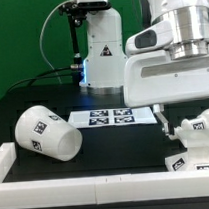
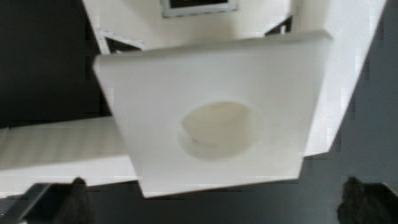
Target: Assemble lamp
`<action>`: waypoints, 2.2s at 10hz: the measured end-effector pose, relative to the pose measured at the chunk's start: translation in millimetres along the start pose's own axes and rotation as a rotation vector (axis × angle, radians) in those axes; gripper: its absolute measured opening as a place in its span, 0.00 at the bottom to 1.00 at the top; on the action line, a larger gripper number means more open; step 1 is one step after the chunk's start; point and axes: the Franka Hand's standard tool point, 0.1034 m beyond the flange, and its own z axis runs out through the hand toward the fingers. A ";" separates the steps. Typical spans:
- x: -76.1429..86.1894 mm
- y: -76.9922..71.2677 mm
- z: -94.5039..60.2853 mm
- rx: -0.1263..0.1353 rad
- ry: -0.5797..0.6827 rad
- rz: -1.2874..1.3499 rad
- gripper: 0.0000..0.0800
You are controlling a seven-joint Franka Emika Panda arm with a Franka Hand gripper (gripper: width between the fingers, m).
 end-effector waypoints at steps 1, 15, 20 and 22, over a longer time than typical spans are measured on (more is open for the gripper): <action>-0.1 0.0 0.1 0.000 0.000 0.000 0.87; -65.5 -37.5 -25.5 0.005 -0.002 0.118 0.87; -84.2 -46.5 -30.1 0.036 -0.302 0.160 0.87; -83.8 -45.0 -32.1 0.052 -0.447 0.184 0.87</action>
Offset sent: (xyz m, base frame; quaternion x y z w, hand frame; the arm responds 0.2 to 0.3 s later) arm 0.0000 0.0000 0.0000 0.0000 0.0000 0.0000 1.0000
